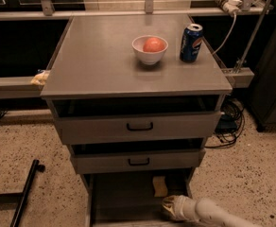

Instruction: Pick sponge from bottom drawer and place on counter

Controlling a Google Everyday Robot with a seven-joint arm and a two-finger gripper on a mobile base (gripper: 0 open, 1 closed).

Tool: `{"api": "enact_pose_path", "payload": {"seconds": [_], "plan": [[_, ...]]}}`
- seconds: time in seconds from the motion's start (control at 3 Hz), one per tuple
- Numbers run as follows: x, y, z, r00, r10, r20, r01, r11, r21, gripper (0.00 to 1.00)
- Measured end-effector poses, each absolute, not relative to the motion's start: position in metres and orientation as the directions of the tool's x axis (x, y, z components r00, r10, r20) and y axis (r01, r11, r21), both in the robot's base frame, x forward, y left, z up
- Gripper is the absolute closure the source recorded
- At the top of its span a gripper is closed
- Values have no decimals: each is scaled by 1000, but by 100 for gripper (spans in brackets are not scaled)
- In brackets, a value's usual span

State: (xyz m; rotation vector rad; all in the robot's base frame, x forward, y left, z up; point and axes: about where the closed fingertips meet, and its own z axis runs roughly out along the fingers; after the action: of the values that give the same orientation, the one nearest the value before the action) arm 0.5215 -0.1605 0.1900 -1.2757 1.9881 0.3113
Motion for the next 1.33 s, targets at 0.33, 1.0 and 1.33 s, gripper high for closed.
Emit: {"api": "enact_pose_path", "payload": {"seconds": [0.33, 1.0, 1.33], "plan": [[528, -144, 163, -210, -674, -709, -883, 442, -160, 58], [548, -119, 139, -161, -684, -711, -906, 388, -168, 15], [560, -112, 142, -144, -702, -697, -905, 378, -195, 8]]}}
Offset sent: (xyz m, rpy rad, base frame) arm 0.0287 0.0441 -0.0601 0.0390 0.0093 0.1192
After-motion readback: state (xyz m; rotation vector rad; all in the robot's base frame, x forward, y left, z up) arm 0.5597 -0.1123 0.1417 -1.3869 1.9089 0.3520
